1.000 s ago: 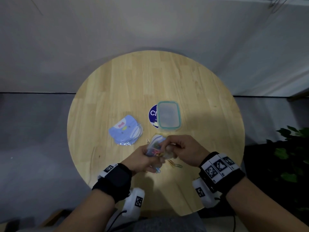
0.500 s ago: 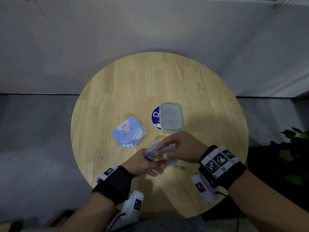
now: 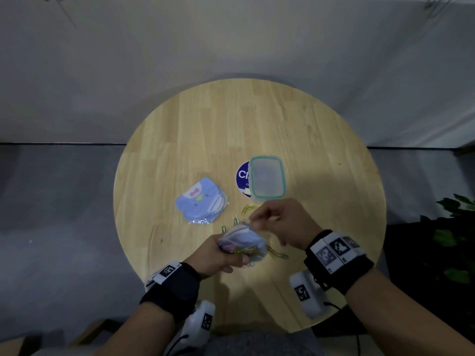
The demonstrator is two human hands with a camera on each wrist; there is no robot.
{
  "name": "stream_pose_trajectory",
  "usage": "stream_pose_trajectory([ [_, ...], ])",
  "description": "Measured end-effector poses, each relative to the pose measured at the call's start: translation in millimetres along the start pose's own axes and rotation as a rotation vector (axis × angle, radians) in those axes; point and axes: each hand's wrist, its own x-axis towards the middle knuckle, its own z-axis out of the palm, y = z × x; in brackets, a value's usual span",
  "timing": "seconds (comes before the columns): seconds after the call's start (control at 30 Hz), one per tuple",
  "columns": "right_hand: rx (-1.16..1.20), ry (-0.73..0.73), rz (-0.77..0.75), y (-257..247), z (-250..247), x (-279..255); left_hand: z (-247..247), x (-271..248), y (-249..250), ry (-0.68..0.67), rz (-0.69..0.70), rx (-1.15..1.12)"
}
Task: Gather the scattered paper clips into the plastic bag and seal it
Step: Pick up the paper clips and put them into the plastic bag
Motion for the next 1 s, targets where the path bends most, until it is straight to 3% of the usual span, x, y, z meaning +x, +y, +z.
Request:
stream_pose_trajectory([
  [0.07,-0.081,0.221,0.027,23.1,-7.9,11.3,-3.5,-1.0,-5.8,0.034,-0.023,-0.041],
  [0.1,-0.223,0.225,0.078,36.5,-10.3,15.0,-5.3,-1.3,-8.9,0.047,-0.029,-0.062],
  [0.17,-0.560,0.014,0.240,66.7,-5.5,16.1,-10.2,-2.2,-13.4,0.077,-0.032,-0.078],
  [0.23,-0.740,-0.140,0.333,92.0,7.1,11.7,-17.6,-2.6,-17.5,0.115,-0.034,-0.065],
  [0.43,-0.698,0.046,0.241,112.4,45.2,8.8,-39.1,-9.2,-34.1,0.257,-0.032,-0.138],
  [0.63,-0.571,0.156,0.104,104.4,45.9,38.3,-41.7,-12.0,-49.8,0.236,-0.086,-0.101],
  [0.83,-0.809,-0.020,0.076,91.9,67.4,49.8,-32.4,-5.3,-58.4,0.230,-0.129,-0.062],
  [1.0,-0.890,0.013,0.063,84.4,78.4,51.0,-33.7,1.6,-62.3,0.221,-0.143,-0.070],
])
